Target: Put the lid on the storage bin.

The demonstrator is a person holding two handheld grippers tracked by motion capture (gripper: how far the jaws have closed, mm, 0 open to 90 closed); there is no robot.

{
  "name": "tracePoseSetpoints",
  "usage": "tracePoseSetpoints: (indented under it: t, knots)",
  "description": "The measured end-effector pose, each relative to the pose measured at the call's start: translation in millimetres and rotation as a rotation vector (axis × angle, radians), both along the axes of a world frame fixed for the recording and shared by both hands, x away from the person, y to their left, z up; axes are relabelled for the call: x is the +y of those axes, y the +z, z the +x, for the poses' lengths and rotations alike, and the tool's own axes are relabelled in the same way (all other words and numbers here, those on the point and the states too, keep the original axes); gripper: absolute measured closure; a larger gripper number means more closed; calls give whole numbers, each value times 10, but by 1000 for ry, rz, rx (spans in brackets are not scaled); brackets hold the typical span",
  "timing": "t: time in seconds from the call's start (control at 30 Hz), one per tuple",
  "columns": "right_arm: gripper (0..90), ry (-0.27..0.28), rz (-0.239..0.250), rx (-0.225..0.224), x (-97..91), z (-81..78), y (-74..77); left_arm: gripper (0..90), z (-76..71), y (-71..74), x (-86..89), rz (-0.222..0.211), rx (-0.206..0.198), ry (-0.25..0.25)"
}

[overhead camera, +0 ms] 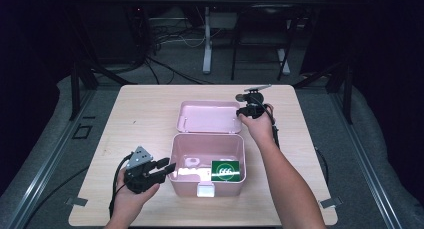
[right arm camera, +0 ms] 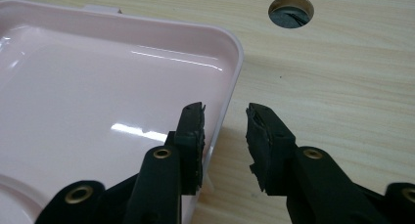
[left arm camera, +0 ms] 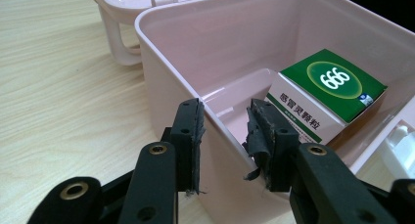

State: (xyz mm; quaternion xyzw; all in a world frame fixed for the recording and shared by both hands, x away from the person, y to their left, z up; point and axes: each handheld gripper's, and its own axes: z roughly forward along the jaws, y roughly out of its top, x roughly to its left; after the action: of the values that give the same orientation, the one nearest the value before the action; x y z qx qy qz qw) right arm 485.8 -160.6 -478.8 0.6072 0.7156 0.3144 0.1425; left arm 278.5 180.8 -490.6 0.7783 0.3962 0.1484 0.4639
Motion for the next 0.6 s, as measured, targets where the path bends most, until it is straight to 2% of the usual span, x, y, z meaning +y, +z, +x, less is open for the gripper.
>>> tracePoseSetpoints:
  t: [0.13,0.33,0.6]
  knots:
    - [703,-6,10,11,3,8,-11,656,1,0,0,0,1,0]
    - [786,-17,32,30,30,7,2,656,2,4,0,6,0,-2]
    - [812,-32,34,19,41,-12,38,660,4,5,-1,6,-1,-3]
